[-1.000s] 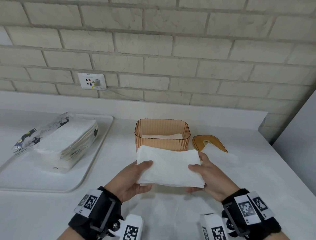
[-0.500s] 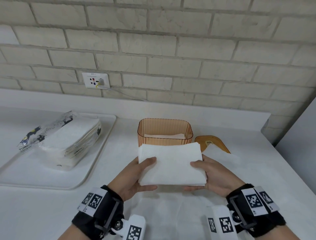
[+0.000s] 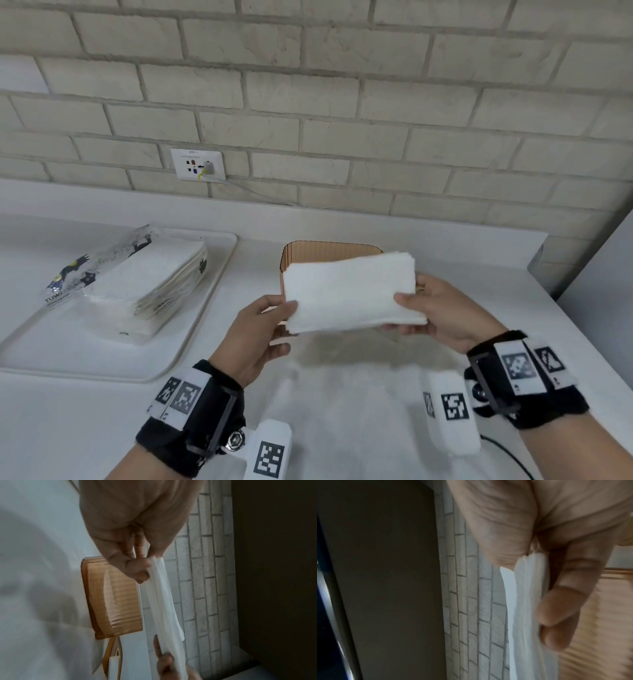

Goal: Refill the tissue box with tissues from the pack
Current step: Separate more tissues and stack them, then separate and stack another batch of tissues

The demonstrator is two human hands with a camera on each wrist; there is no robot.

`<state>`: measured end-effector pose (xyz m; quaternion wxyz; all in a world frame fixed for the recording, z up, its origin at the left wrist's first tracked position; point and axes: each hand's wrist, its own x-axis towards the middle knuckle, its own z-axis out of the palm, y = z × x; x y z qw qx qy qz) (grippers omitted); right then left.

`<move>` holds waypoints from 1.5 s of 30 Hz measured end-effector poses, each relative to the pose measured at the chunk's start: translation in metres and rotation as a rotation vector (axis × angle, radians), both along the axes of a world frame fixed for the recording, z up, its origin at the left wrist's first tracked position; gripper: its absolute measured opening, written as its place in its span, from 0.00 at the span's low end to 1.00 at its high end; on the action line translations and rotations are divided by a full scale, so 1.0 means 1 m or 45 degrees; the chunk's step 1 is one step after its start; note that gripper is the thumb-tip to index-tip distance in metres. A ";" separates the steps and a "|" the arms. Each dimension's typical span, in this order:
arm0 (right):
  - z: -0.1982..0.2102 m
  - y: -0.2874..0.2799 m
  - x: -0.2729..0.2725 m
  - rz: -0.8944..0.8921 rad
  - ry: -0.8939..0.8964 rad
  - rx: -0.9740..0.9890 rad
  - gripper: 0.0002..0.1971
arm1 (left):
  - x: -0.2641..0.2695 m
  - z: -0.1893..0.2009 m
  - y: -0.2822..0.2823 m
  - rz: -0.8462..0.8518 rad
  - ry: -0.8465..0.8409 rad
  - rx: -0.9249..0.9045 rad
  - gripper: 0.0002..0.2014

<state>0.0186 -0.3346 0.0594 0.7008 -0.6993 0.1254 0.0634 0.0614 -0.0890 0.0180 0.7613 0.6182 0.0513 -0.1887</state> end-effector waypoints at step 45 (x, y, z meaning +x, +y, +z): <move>0.023 0.020 0.102 0.405 -0.137 -1.668 0.12 | -0.028 -0.044 0.016 -0.812 -0.707 1.685 0.29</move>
